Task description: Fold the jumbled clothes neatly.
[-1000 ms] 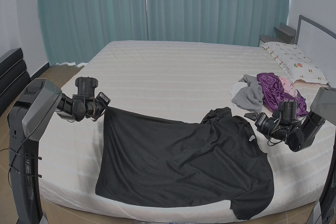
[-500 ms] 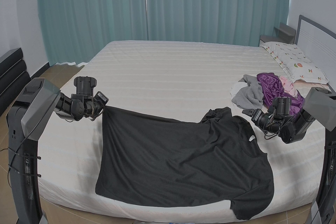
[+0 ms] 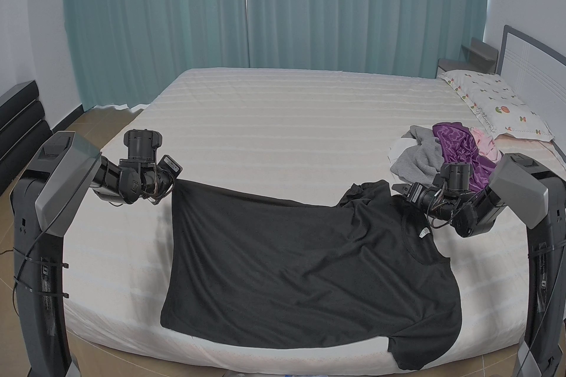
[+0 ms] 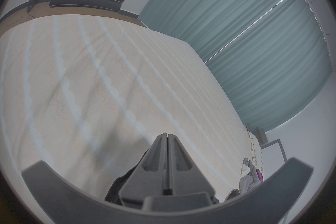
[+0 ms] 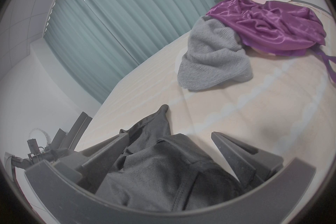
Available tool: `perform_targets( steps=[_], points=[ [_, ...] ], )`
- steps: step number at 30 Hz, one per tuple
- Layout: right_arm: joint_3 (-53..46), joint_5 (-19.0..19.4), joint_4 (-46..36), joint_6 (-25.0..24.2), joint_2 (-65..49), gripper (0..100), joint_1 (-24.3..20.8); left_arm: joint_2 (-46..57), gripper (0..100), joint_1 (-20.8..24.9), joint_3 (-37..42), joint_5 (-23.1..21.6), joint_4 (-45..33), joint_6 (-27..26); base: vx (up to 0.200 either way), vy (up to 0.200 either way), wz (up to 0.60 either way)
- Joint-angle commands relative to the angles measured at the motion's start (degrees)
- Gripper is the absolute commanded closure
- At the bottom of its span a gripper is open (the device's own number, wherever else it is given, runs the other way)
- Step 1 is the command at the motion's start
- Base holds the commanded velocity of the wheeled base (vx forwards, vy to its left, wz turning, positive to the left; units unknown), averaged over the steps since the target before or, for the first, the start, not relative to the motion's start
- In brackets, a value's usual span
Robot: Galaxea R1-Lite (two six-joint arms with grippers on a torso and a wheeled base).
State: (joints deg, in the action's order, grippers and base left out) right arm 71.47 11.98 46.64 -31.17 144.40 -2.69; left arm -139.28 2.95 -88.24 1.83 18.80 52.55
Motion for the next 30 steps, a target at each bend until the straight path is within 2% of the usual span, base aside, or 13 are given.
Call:
perform_targets(
  steps=[1, 9, 20, 24, 30],
  points=[
    [2.27, 0.23, -0.23, 0.23, 2.91, 100, -0.73, -0.12, 100, -0.05, 0.08, 0.02, -0.08, 0.00, 0.000, 0.000, 0.00],
    [1.92, 1.29, 0.64, 1.99, 2.73, 100, -0.29, -0.47, 100, -0.05, 0.08, 0.02, 0.10, 0.09, 0.000, 0.000, 0.00],
    [3.50, 0.41, 0.82, 0.85, 0.53, 100, 2.87, -0.64, 100, -0.66, -1.06, 0.11, 0.36, -0.87, 0.000, 0.000, 0.00],
    [4.64, -0.65, 0.82, 0.23, 0.09, 100, 3.84, -1.00, 100, -0.84, -2.64, 0.11, 0.36, -1.75, 0.000, 0.000, 0.00],
    [8.33, -4.51, 0.82, -0.29, 0.97, 100, 5.33, -3.37, 100, -1.10, -8.44, 1.77, 0.10, -1.75, 0.000, 0.000, 0.00]
  ],
)
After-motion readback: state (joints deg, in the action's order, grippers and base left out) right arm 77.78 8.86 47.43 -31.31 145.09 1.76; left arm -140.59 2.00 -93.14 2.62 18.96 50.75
